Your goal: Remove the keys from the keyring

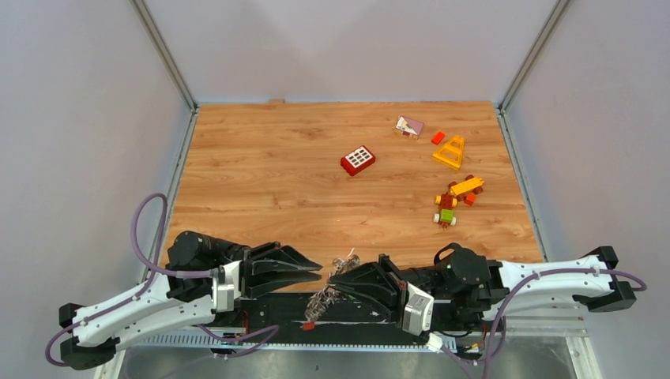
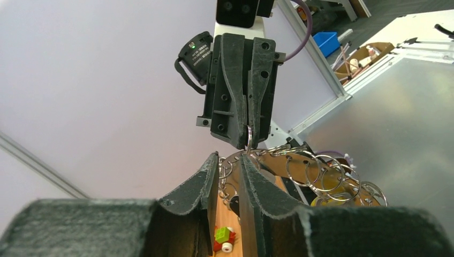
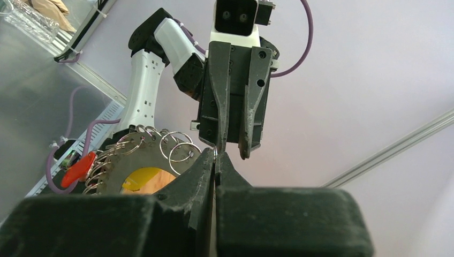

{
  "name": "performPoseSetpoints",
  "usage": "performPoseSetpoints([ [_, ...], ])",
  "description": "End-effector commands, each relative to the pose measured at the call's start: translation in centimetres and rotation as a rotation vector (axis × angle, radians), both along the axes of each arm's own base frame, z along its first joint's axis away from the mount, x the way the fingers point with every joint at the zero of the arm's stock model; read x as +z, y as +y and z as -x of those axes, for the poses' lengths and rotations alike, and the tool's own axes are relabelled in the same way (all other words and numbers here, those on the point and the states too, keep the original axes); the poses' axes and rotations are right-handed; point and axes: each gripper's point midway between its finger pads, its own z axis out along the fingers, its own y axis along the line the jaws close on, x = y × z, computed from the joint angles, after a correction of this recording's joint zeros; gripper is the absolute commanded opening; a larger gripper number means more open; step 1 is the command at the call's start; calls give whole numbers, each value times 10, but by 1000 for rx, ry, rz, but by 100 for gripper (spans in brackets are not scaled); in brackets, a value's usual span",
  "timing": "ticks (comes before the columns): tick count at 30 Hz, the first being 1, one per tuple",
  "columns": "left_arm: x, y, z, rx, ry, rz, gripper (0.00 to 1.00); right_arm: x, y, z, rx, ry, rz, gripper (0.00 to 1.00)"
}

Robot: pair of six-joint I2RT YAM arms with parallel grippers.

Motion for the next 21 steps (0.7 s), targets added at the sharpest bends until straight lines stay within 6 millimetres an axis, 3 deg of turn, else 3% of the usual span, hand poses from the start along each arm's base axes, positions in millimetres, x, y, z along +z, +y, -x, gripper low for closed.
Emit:
performPoseSetpoints([
  [1,3,-2,2,-12,2,9,26,41,-11,-7,-36,-8,-154,0],
  [10,-7,-7,-4,20,-16,-31,26,45,-9,-12,-68,-18,-172,0],
  [21,-2,-9,-9,49,-33,-31,26,36,3,-16,-94,-26,-144,0],
])
